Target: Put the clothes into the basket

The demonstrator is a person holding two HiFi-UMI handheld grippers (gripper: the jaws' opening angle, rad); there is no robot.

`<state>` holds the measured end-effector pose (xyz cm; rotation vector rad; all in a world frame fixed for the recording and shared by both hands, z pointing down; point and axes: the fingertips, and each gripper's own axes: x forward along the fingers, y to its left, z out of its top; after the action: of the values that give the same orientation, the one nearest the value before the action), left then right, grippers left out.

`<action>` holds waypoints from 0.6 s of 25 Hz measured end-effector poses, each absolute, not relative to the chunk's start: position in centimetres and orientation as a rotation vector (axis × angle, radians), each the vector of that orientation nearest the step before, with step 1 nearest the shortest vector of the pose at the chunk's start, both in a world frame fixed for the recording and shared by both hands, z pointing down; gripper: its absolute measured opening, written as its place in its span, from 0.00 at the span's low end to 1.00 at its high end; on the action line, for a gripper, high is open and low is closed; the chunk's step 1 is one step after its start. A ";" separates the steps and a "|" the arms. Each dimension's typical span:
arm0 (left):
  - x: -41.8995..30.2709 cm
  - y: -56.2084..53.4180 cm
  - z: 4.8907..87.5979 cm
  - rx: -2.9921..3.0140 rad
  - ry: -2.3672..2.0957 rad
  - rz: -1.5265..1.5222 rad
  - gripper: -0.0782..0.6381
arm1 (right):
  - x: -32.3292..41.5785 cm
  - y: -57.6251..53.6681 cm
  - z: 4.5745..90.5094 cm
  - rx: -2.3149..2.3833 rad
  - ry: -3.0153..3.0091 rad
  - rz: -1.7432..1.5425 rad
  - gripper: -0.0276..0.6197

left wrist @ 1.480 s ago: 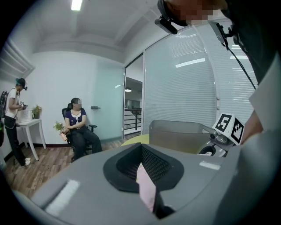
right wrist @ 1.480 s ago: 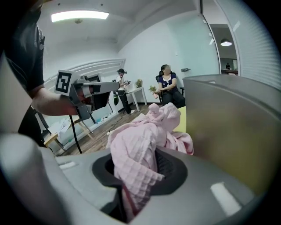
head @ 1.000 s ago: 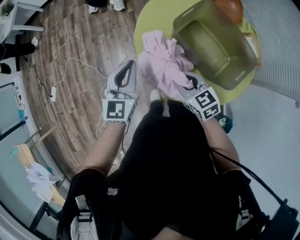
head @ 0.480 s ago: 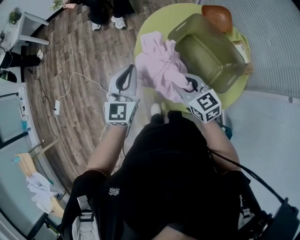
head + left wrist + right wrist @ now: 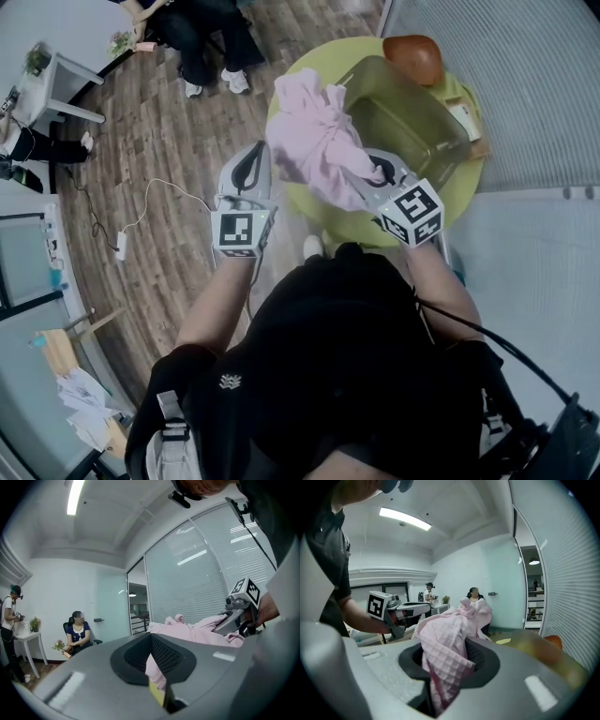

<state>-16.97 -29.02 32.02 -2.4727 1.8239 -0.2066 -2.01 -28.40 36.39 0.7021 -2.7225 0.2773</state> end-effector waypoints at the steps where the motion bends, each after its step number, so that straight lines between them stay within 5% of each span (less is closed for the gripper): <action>1: -16.7 -29.3 31.8 -2.471 1.819 -0.201 0.12 | -1.7 -28.7 36.0 0.712 -2.728 0.268 0.23; 15: -14.6 -30.0 29.2 -2.461 1.739 -0.147 0.12 | 2.1 -31.7 30.6 0.907 -2.791 0.161 0.23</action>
<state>-14.57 -29.97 29.23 -2.4606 1.7392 -0.1472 2.08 -31.75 30.58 0.9072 -2.7912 0.1605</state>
